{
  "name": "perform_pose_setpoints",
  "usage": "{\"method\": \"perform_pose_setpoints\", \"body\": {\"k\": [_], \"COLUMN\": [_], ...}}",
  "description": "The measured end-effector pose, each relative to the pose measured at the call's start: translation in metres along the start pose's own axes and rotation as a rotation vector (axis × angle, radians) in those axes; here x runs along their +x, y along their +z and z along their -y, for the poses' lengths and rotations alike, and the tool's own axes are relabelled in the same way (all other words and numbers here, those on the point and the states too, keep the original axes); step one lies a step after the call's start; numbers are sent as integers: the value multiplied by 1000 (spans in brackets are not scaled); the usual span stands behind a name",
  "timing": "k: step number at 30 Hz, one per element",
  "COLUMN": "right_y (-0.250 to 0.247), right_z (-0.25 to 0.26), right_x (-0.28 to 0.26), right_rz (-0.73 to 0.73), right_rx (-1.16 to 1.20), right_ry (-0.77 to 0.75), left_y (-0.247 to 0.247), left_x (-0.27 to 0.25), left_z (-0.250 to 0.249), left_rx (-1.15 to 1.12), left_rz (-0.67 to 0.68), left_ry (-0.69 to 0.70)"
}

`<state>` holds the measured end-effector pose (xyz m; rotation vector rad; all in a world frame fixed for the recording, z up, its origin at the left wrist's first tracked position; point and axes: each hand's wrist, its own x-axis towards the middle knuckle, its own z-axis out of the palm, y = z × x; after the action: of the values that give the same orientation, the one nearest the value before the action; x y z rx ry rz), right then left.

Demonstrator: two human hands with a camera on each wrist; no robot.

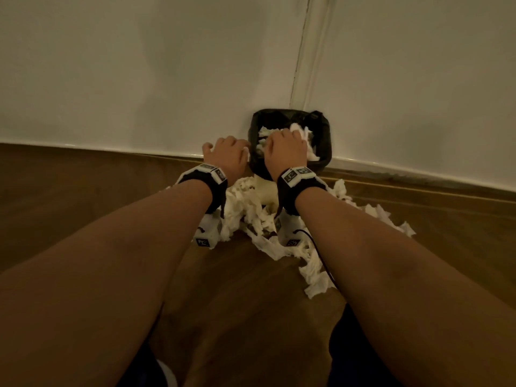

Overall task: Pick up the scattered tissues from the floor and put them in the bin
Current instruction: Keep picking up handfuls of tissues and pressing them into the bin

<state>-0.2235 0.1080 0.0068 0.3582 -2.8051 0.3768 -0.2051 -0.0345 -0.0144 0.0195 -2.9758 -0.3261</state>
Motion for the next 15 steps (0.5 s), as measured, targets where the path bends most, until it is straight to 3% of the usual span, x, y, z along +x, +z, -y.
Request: {"method": "perform_pose_setpoints", "body": {"k": [4,9,15], "right_y": [22,61,102], "right_z": [20,47,78], "right_x": [-17,-43,-62], "right_rz": [167,439,706], "right_rx": [136,178,186], "right_ry": [-77,-63,-141], "left_y": [3,26,65], "left_x": [-39,-94,-130], "left_z": [44,89,114], "left_rx": [-22,-6,-23], "left_rz": [-40,211,438], "left_ry": [-70,-248,-347]}}
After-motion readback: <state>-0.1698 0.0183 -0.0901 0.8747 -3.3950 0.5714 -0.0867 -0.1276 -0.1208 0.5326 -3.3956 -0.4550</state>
